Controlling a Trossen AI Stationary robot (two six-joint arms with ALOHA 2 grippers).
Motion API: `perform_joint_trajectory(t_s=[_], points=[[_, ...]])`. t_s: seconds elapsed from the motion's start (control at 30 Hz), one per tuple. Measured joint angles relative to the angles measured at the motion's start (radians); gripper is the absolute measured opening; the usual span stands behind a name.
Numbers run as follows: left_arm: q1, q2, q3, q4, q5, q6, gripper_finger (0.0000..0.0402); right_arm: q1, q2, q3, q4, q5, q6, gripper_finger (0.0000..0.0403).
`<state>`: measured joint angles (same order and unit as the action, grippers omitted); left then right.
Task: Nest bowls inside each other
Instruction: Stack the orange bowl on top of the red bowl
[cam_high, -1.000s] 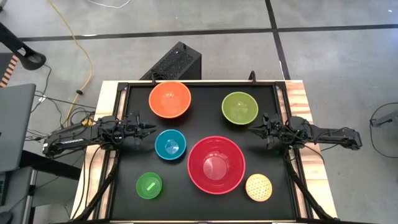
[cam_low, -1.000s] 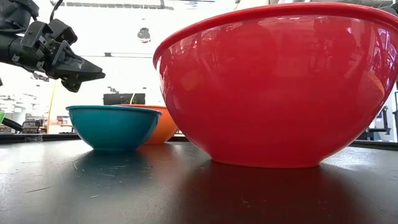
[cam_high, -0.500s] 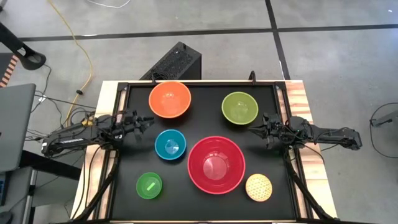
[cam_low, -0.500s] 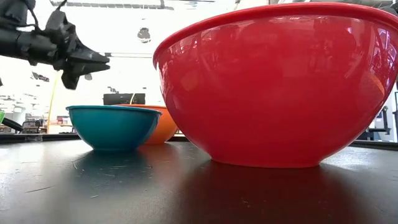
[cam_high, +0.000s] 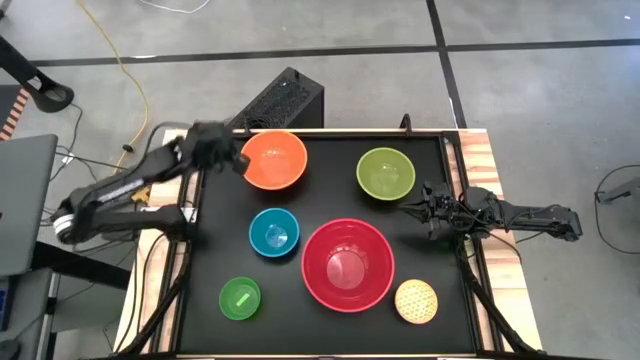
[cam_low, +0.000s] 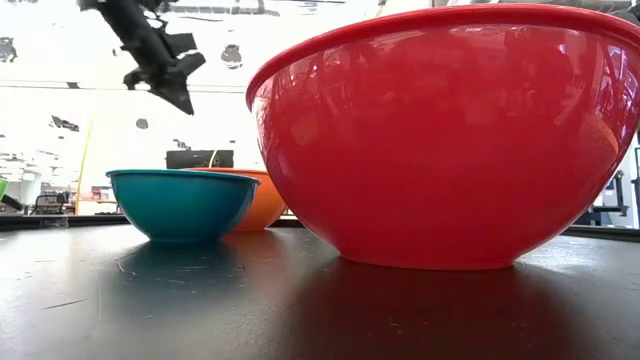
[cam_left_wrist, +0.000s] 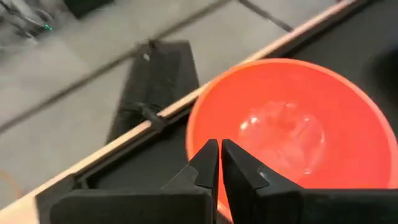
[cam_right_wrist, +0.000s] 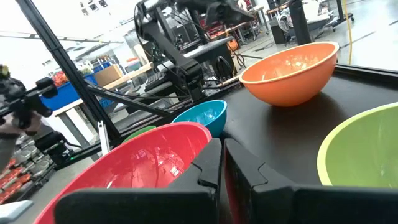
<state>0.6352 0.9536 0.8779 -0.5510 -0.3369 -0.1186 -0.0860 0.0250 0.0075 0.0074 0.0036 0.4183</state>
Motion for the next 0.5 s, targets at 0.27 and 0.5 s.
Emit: perform_joint_trajectory(t_s=[0.27, 0.5], points=[[0.268, 0.314, 0.265, -0.164, 0.309, 0.08, 0.0108, 0.0, 0.0, 0.0, 0.0, 0.0, 0.0, 0.0038], [0.344, 0.548, 0.351, -0.245, 0.36, 0.134, 0.0186, 0.0, 0.0, 0.0, 0.0, 0.0, 0.0, 0.0038]])
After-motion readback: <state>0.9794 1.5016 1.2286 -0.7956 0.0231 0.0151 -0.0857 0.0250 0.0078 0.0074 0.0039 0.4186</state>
